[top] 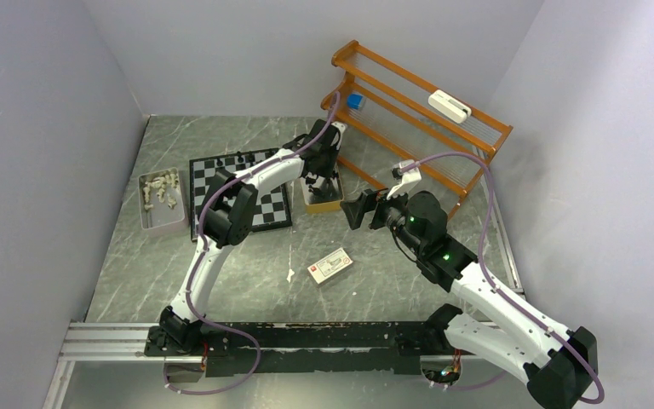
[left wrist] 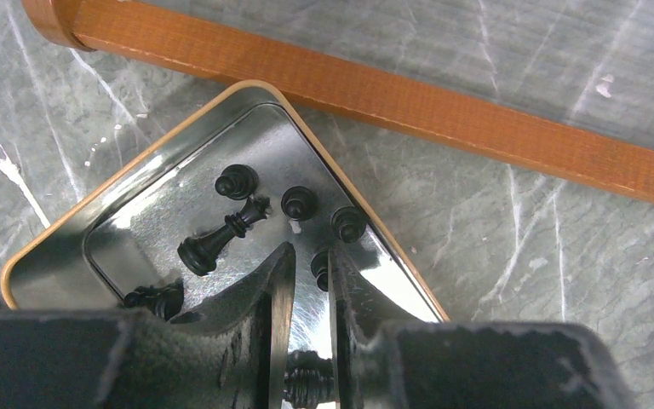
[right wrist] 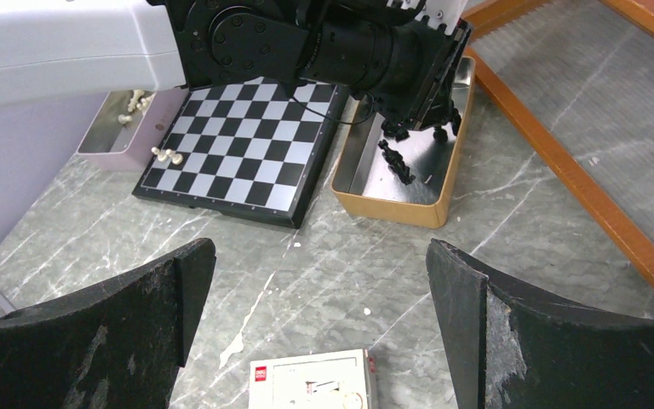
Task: Set up the chess pieces on the board
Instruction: Pick up the chess piece from the storage box.
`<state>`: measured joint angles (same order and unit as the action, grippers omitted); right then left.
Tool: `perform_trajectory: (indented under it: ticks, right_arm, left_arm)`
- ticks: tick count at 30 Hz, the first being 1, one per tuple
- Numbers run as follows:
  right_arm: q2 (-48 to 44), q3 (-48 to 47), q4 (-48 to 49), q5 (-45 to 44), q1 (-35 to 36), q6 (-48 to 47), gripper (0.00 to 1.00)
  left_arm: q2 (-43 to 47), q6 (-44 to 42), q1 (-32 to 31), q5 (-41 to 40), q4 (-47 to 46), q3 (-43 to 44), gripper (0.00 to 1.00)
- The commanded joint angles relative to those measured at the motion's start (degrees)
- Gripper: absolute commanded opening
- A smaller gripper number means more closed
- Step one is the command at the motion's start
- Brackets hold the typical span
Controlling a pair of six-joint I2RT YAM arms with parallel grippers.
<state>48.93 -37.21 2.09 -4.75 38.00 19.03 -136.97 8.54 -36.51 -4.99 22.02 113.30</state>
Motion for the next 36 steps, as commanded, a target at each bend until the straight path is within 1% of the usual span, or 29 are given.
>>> perform_trajectory:
  ticks: [1,8,12,19,30,34,36]
  right_arm:
    - [-0.98,0.01,0.91,-0.39,0.06,-0.43,1.00]
    - [-1.20,0.31,1.16,-0.48,0.13,-0.34,1.00]
    - [-1.20,0.04,0.79,-0.60,0.06,-0.43,1.00]
    - [-1.12,0.22,0.86,-0.49,0.06,-0.40,1.00]
    - [-1.07,0.82,1.50,-0.43,0.07,-0.34,1.00]
    - [-0.82,0.81,1.86,-0.27,0.06,-0.36,1.00]
    - [-0.68,0.72,1.88,-0.22,0.06,-0.39,1.00]
  left_arm:
    - [-0.10,-0.22,0.32,-0.30,-1.76,-0.57,0.26]
    - [0.06,-0.11,0.39,-0.37,-2.20,-1.62,0.26]
    - [0.42,0.00,0.39,-0.16,-2.28,-1.93,0.23]
    - [1.86,0.64,0.44,0.84,-3.38,-4.35,0.24]
    - [3.17,0.17,0.40,0.06,-2.98,-4.37,0.22]
    - [3.27,-0.02,0.42,-0.22,-1.87,-2.92,0.28]
    - [3.52,-0.16,0.39,-0.56,-1.45,-2.61,0.30]
